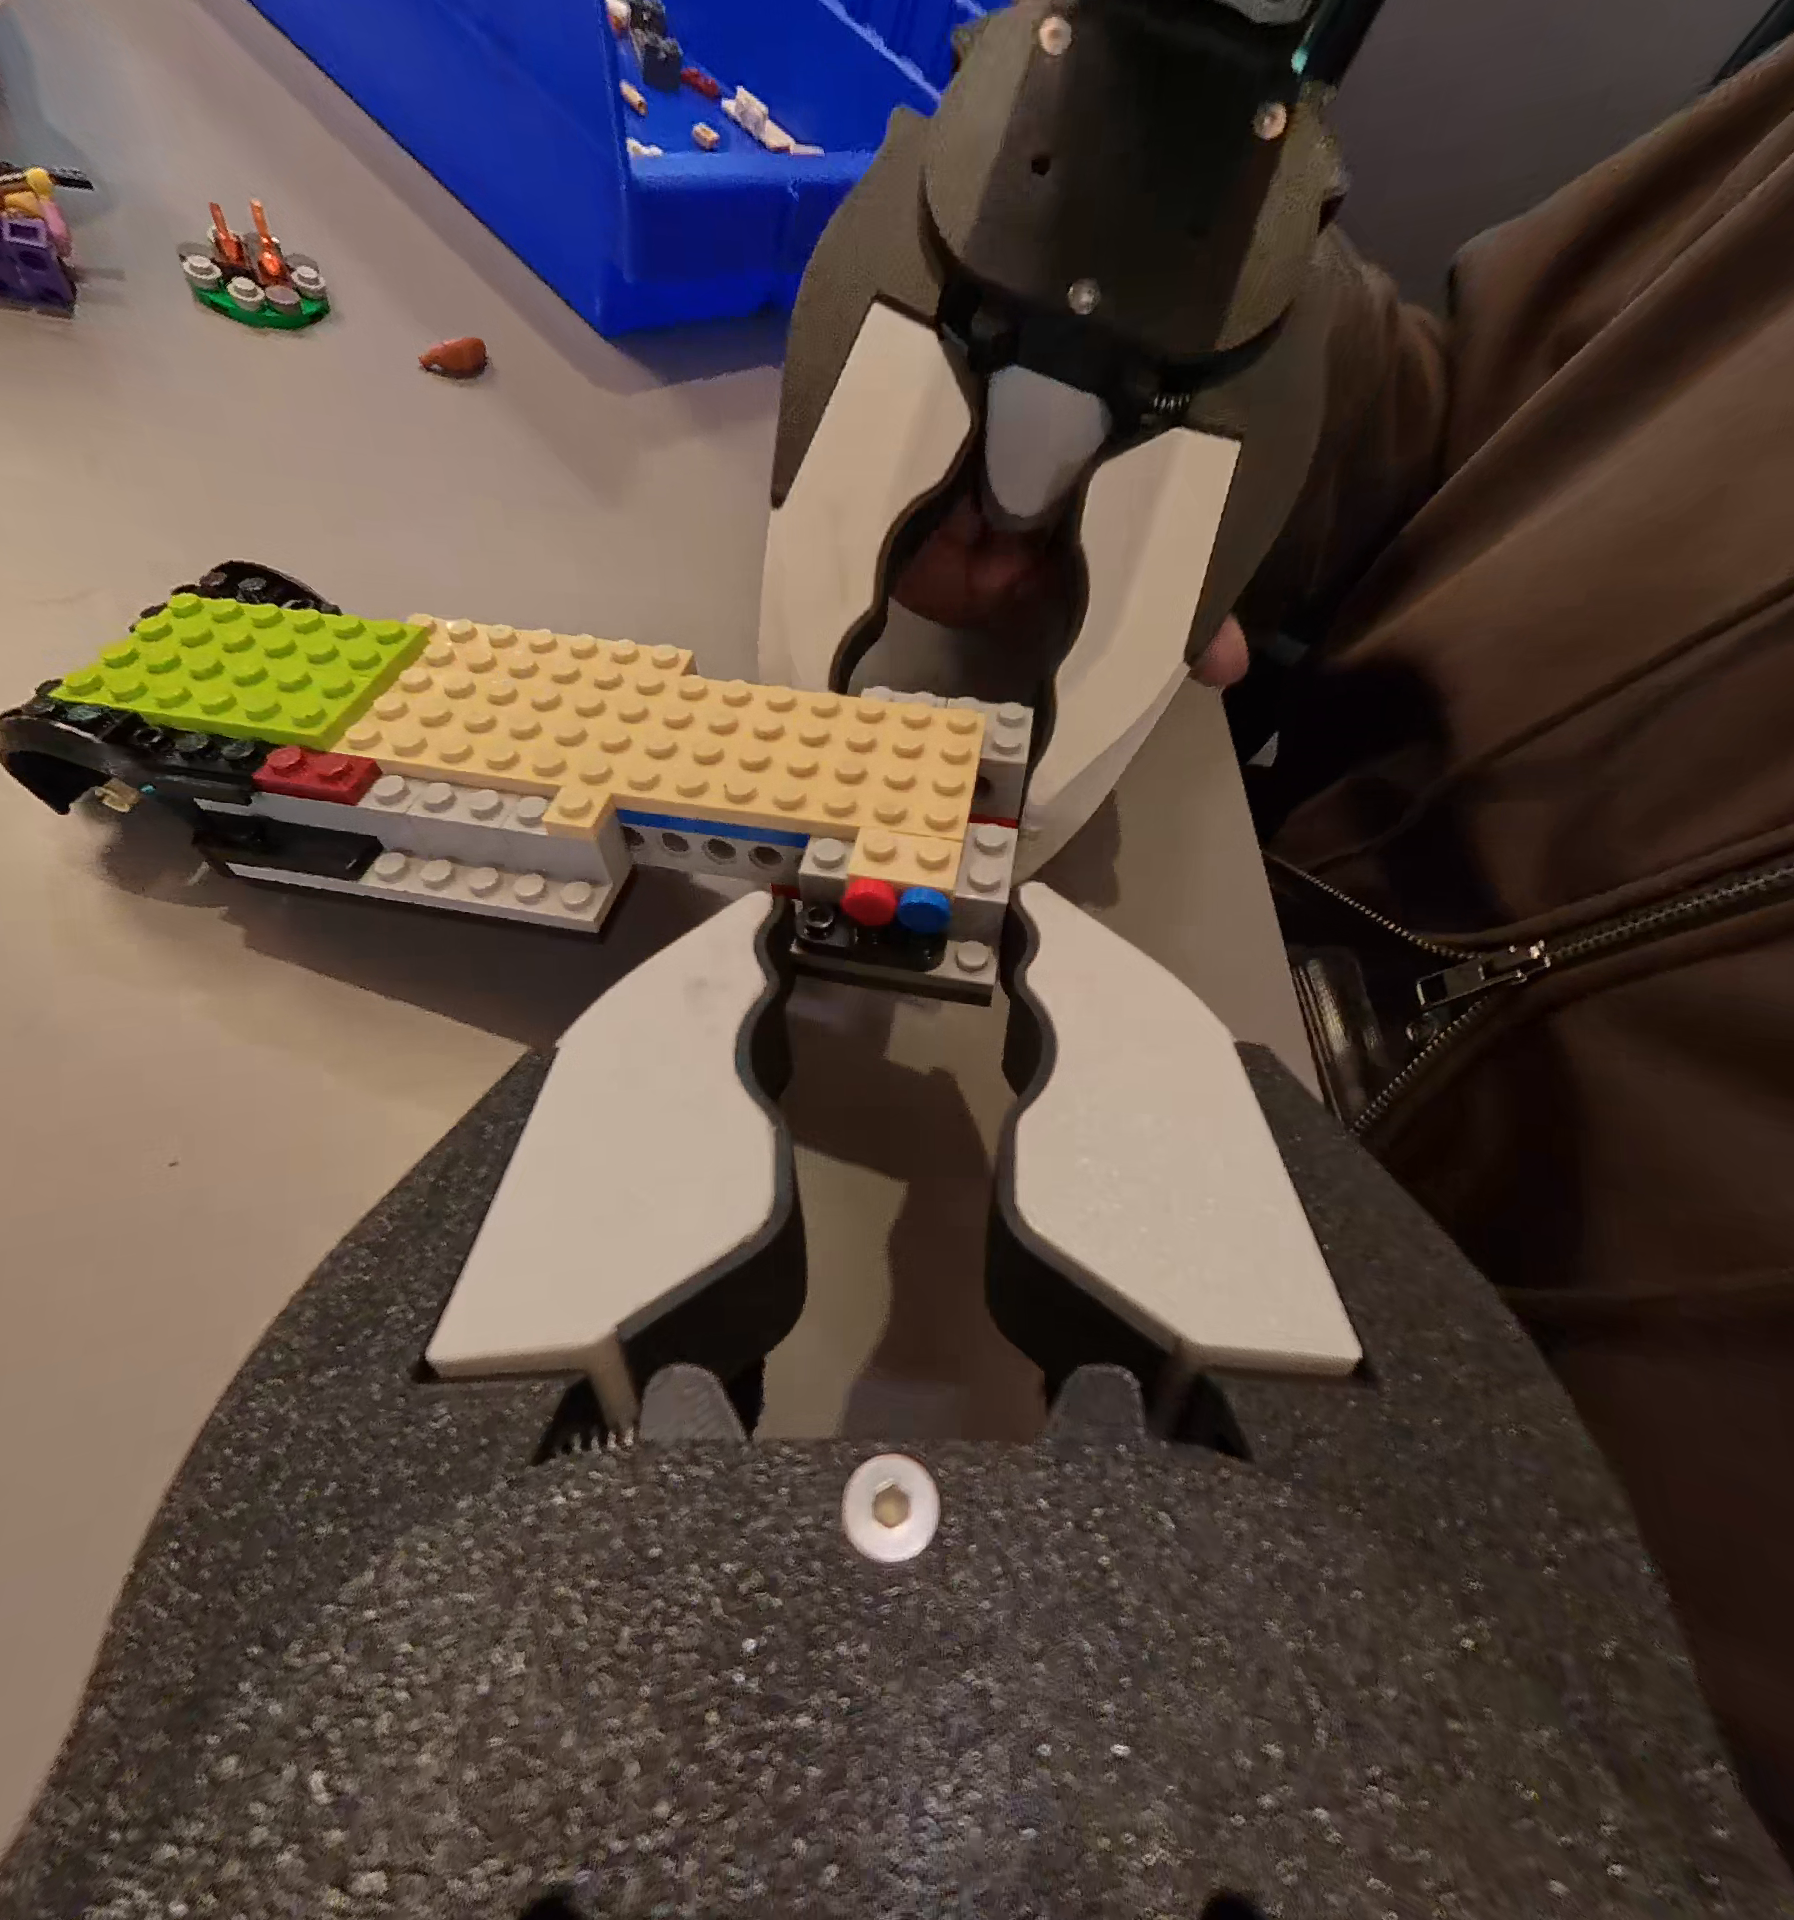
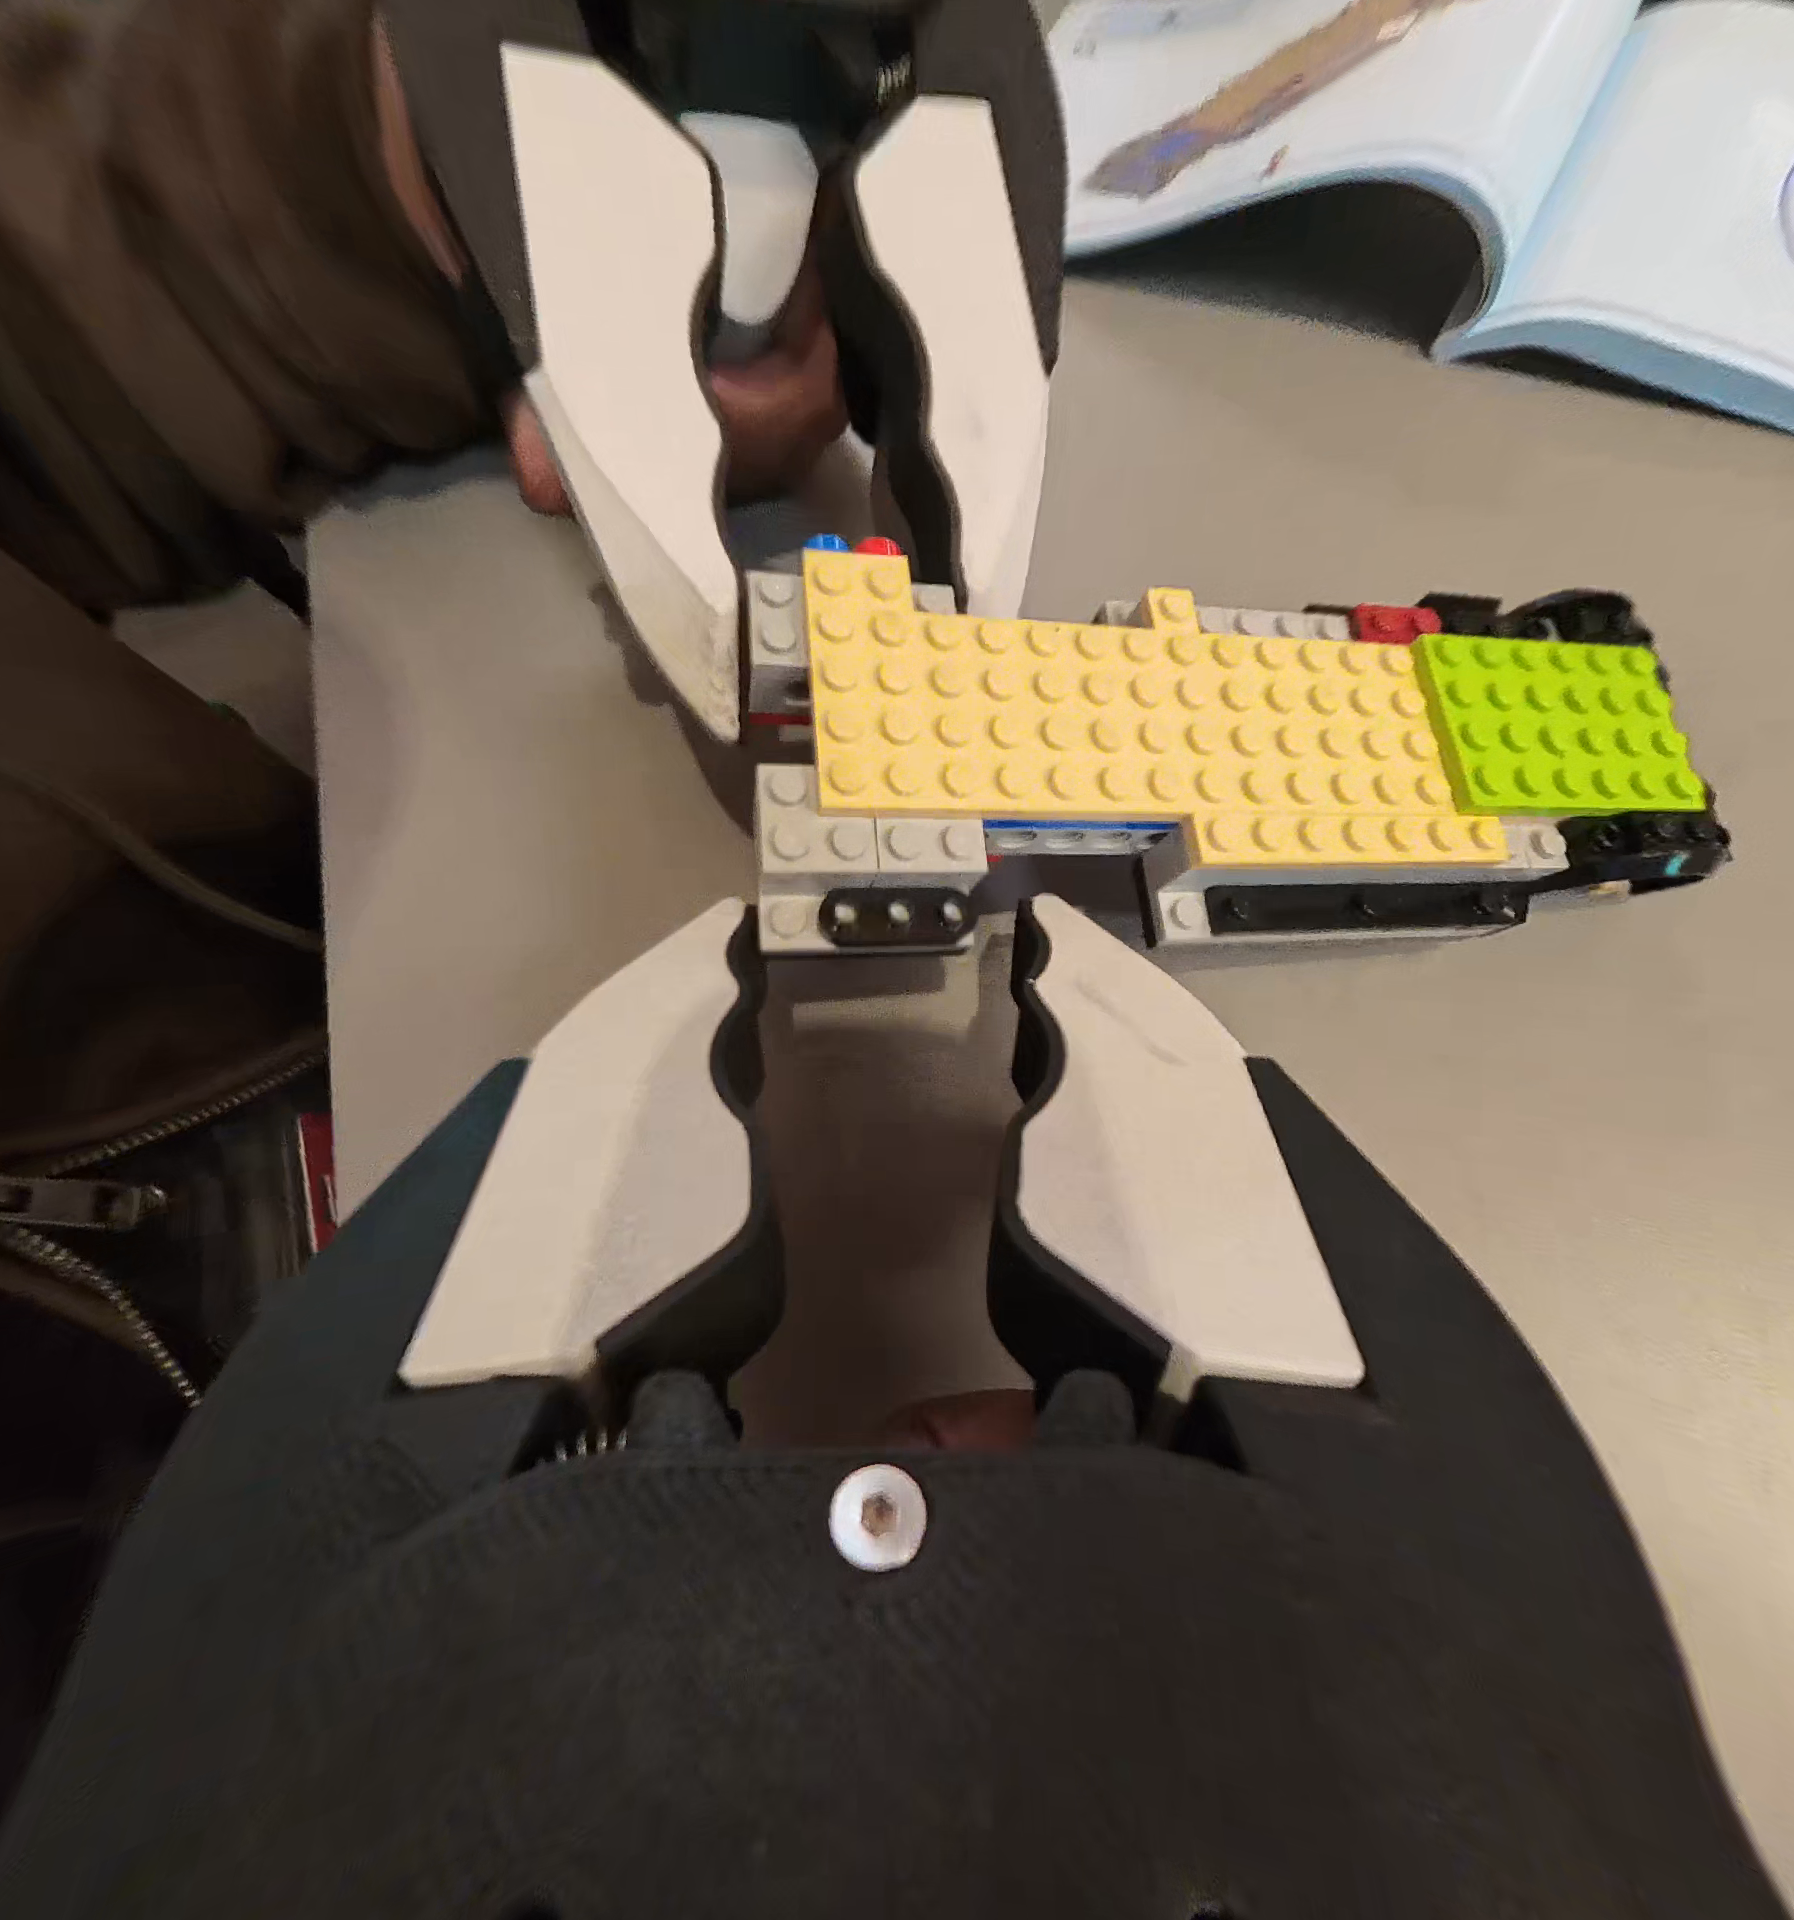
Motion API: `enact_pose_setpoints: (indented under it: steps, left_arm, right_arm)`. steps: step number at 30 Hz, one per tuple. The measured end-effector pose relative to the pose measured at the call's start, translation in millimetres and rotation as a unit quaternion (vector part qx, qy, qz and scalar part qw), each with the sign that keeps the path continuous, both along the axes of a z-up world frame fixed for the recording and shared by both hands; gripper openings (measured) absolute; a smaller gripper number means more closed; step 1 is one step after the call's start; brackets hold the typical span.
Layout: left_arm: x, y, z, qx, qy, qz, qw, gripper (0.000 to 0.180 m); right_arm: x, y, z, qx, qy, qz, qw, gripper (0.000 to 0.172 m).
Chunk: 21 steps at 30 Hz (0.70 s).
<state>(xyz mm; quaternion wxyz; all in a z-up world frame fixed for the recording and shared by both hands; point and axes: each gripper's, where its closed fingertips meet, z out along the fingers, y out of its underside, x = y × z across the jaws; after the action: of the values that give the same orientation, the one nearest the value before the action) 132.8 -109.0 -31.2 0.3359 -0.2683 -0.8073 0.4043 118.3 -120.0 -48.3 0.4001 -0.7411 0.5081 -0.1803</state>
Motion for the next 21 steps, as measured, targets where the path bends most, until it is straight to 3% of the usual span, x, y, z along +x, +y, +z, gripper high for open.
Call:
enact_pose_setpoints:
  steps: [9,21]
  left_arm:
    - [-4.2,1.6,-11.5,0.002,-0.053,-0.007,0.999,0.038]
    - [-6.9,0.9,-20.1,0.042,-0.054,0.002,0.998,0.037]
  right_arm:
    - [-4.2,8.3,-19.1,-0.015,0.052,0.030,0.998,0.035]
    - [-1.9,-7.2,-25.1,-0.144,0.002,0.014,0.989,0.034]
